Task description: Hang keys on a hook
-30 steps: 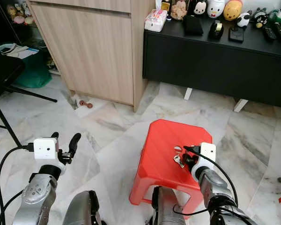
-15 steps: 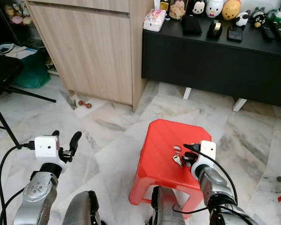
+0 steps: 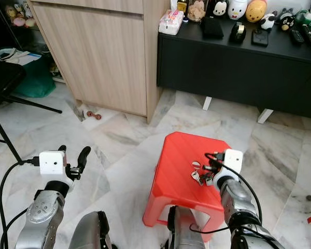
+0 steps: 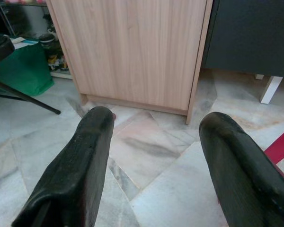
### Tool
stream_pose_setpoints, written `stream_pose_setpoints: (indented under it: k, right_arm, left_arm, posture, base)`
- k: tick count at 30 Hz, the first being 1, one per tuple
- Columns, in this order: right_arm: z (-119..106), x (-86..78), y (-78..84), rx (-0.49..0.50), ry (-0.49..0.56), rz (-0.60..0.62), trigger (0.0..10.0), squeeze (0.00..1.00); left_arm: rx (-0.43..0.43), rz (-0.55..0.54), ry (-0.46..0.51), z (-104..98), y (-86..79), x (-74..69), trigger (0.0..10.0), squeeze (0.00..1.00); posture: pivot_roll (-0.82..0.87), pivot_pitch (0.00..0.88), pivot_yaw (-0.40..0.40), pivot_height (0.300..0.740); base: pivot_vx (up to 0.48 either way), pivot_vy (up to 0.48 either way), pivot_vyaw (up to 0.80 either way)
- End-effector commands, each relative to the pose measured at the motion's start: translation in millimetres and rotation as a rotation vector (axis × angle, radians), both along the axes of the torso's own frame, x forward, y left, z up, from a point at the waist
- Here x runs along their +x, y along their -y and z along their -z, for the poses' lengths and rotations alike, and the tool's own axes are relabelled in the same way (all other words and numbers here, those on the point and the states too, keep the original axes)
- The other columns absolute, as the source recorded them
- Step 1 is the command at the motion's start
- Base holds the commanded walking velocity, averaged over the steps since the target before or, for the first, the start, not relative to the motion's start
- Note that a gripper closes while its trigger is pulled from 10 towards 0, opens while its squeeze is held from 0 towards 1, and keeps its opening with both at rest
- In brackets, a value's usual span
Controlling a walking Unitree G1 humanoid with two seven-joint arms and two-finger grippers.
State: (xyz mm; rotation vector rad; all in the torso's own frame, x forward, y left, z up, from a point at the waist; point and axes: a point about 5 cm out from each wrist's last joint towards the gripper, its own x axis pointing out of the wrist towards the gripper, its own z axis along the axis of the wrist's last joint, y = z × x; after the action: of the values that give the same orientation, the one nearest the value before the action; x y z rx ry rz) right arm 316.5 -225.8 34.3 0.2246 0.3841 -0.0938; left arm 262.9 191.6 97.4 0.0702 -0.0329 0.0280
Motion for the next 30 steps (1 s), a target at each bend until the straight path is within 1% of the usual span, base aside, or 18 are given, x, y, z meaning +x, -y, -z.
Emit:
stream_pose_setpoints:
  k: [1,2,3,4,5,6,7,8,9,13,14,17,21,25,30]
  right_arm:
    - [-2,1.1,-1.8,0.007,0.013,0.006,0.0,0.00]
    - [-1,0.9,-3.1,0.011,0.008,-0.001,0.0,0.00]
    - [2,-0.6,-4.3,0.007,-0.014,-0.008,8.7,0.00]
    - [2,-0.6,-4.3,0.007,-0.014,-0.008,8.7,0.00]
    - [7,-3.5,-4.3,0.022,-0.043,-0.005,10.0,0.00]
    - [8,-4.5,-4.4,0.034,-0.050,-0.002,10.0,0.00]
    - [10,-5.9,-4.8,0.052,-0.063,-0.007,10.0,0.23]
    - [12,-7.0,-5.1,0.063,-0.071,-0.010,10.0,0.23]
    - [13,-8.4,-3.7,0.063,-0.079,-0.008,10.0,1.00]
    - [14,-11.2,2.3,0.069,-0.089,0.016,10.0,1.00]
    - [14,-12.8,7.6,0.085,-0.091,0.039,10.0,1.00]
    - [17,-15.8,10.0,0.096,-0.115,0.039,10.0,1.00]
    - [25,-24.7,8.7,0.120,-0.172,-0.008,10.0,1.00]
    - [30,-28.6,6.4,0.132,-0.205,-0.037,10.0,1.00]
    - [28,-26.3,3.2,0.140,-0.204,-0.053,10.0,1.00]
  left_arm:
    - [0.015,0.006,-0.011,3,2.8,0.5,10.0,0.00]
    - [0.015,0.006,-0.011,3,3.1,0.8,10.0,0.00]
    - [0.015,0.007,-0.009,3,3.6,1.3,10.0,0.00]
    - [0.015,0.007,-0.009,3,3.6,1.3,10.0,0.00]
    - [0.015,0.007,-0.008,3,3.9,1.6,10.0,0.00]
    - [0.015,0.007,-0.007,3,4.1,1.6,10.0,0.00]
    - [0.014,0.007,-0.007,3,4.0,1.7,10.0,0.00]
    - [0.014,0.007,-0.007,3,3.9,1.9,10.0,0.00]
    - [0.015,0.006,-0.007,3,3.7,1.8,10.0,0.00]
    - [0.016,0.004,-0.008,3,2.9,1.2,10.0,0.00]
    - [0.017,0.003,-0.009,4,2.5,0.9,10.0,0.00]
    - [0.018,0.004,-0.009,4,2.5,1.0,10.0,0.00]
    - [0.017,0.006,-0.007,4,2.8,1.3,10.0,0.00]
    - [0.017,0.006,-0.008,4,3.0,1.2,10.0,0.00]
    - [0.017,0.003,-0.005,4,3.0,1.5,10.0,0.00]
  posture:
    - [-0.08,0.126,-0.062,0.596]
    - [-0.08,0.125,-0.063,0.596]
    - [-0.08,0.123,-0.065,0.596]
    - [-0.08,0.123,-0.065,0.596]
    - [-0.08,0.122,-0.065,0.596]
    - [-0.08,0.122,-0.065,0.596]
    - [-0.08,0.122,-0.066,0.596]
    - [-0.08,0.122,-0.066,0.596]
    - [-0.08,0.123,-0.067,0.596]
    - [-0.08,0.125,-0.067,0.596]
    - [-0.08,0.125,-0.067,0.596]
    - [-0.09,0.127,-0.066,0.596]
    - [-0.09,0.128,-0.067,0.596]
    - [-0.09,0.128,-0.067,0.596]
    - [-0.09,0.125,-0.068,0.596]
  base:
    - [0.000,0.000,0.00]
    - [0.000,0.000,0.00]
    - [0.000,0.000,0.00]
    - [0.000,0.000,0.00]
    - [0.000,0.000,0.00]
    - [0.000,0.000,0.00]
    - [0.000,0.000,0.00]
    - [0.000,0.000,0.00]
    - [0.000,0.000,0.00]
    - [0.000,0.000,0.00]
    - [0.000,0.000,0.00]
    - [0.000,0.000,0.00]
    - [0.000,0.000,0.00]
    - [0.000,0.000,0.00]
    - [0.000,0.000,0.00]
